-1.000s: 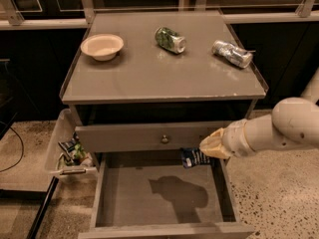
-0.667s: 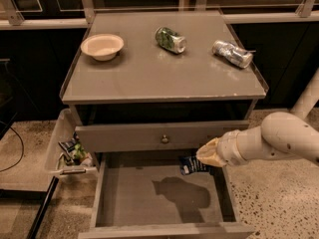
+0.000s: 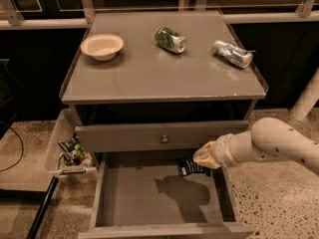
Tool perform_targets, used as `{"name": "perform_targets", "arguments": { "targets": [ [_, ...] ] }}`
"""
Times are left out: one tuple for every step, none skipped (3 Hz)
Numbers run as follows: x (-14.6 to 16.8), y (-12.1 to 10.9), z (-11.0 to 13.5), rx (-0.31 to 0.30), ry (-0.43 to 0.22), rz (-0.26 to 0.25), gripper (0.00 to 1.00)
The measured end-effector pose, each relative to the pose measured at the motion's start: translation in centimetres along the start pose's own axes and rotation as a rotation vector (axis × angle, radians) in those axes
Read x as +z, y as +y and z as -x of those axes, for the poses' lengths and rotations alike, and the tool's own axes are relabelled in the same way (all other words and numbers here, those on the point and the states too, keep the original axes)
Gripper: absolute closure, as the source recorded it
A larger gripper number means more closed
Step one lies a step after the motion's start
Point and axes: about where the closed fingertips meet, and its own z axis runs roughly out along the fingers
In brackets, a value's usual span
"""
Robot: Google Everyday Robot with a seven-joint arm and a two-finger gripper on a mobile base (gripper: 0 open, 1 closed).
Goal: Place rxbar blueberry into middle drawer
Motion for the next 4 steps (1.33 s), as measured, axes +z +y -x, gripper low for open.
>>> {"name": "perform_targets", "arguments": {
  "targets": [
    [2.6, 0.4, -1.4, 0.050, -0.008, 0.018, 1.00],
    [6.7, 1.6, -3.3, 0.089, -0.002, 0.027, 1.00],
    [10.8, 2.9, -5.3, 0.127, -0.024, 0.031, 1.00],
    [14.0, 3.8, -7.2, 0.141, -0.048, 0.020, 1.00]
  ]
}}
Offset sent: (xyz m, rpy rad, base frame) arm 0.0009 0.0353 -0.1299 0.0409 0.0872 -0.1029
